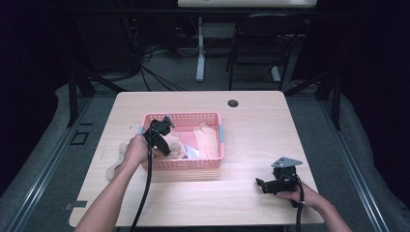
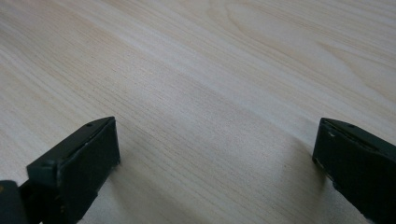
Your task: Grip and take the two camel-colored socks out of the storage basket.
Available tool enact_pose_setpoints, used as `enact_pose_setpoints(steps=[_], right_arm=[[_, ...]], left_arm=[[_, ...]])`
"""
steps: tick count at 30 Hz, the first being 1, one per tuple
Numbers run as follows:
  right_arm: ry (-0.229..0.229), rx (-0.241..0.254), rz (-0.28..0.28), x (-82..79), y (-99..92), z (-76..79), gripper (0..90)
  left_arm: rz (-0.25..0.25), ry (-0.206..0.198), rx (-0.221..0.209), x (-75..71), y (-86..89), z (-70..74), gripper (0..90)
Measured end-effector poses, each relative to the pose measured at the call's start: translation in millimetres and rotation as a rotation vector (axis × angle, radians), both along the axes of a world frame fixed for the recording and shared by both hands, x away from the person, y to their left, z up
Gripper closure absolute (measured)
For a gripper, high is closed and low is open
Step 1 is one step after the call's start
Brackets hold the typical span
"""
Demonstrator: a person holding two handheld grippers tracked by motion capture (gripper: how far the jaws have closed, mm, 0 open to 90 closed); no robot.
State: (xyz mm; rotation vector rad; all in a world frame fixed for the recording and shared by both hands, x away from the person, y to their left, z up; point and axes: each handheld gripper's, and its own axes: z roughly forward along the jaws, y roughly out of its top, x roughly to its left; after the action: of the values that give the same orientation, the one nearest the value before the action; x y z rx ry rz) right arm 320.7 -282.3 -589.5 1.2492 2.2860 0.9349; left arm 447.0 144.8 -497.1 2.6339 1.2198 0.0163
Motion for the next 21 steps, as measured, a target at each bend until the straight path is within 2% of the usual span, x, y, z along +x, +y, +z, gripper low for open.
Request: enact_pose_setpoints(steps=[4, 9, 10, 13, 18, 19, 20, 21], right_arm=[[0.000, 0.000, 0.000, 0.0, 0.0, 0.0, 0.0], [0.005, 0.002, 0.001, -0.7, -0.2, 0.2, 0.0], [0.005, 0.002, 0.001, -0.7, -0.2, 0.2, 0.0], [0.001, 0.003, 0.001, -0.6, -0.2, 0.0, 0.0], [0.001, 0.005, -0.001, -0.7, 0.0, -0.1, 0.0], [0.002, 0.004, 0.001, -0.6, -0.1, 0.0, 0.0], [0.002, 0.004, 0.001, -0.6, -0.1, 0.0, 0.0], [0.003, 0.004, 0.001, -0.6, -0.1, 0.0, 0.0]], left_arm=[[-0.010, -0.004, -0.008, 0.5, 0.8, 11.4, 79.6], [-0.016, -0.021, 0.005, 3.3, 4.8, 30.9, 79.6], [-0.016, -0.021, 0.005, 3.3, 4.8, 30.9, 79.6], [-0.020, -0.044, 0.007, 3.1, 6.4, 45.1, 79.6], [-0.031, -0.060, 0.010, 1.9, 5.1, 59.4, 79.6], [-0.037, -0.065, 0.011, 1.6, 4.4, 66.8, 79.6], [-0.037, -0.065, 0.011, 1.6, 4.4, 66.8, 79.6], [-0.045, -0.073, 0.019, 1.5, 3.9, 74.5, 79.6]])
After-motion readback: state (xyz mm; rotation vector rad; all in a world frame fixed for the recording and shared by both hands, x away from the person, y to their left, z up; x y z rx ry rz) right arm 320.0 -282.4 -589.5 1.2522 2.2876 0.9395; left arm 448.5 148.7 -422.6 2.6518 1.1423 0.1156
